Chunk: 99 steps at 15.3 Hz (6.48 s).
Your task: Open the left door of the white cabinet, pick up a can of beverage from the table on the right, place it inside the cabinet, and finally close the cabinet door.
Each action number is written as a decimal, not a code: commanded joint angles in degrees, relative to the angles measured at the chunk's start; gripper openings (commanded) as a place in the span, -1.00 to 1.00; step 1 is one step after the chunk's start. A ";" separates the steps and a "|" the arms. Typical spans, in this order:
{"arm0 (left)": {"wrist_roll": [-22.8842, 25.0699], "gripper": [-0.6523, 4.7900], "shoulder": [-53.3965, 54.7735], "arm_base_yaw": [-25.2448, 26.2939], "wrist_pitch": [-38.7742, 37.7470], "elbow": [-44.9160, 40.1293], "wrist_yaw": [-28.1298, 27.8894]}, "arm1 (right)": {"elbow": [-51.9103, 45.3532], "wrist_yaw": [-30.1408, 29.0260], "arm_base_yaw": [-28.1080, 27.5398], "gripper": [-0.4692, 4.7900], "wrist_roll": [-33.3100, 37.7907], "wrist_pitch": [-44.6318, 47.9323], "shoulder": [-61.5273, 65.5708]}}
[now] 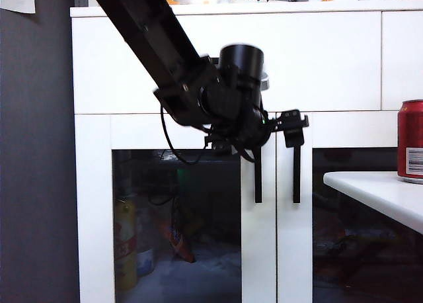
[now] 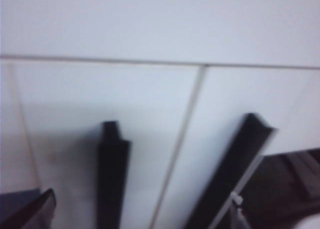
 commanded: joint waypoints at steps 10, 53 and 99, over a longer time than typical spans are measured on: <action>-3.91 0.80 1.42 0.55 2.03 2.69 -3.02 | -7.34 0.00 -0.31 0.85 -0.20 7.15 -0.11; -3.87 -0.78 -14.51 -4.59 6.36 -20.02 -2.16 | -7.37 -0.26 -0.81 0.85 -1.95 1.20 -0.33; 1.92 0.07 -42.58 -4.59 -3.15 -45.55 9.57 | -7.13 -30.01 16.28 -0.83 2.62 15.89 43.34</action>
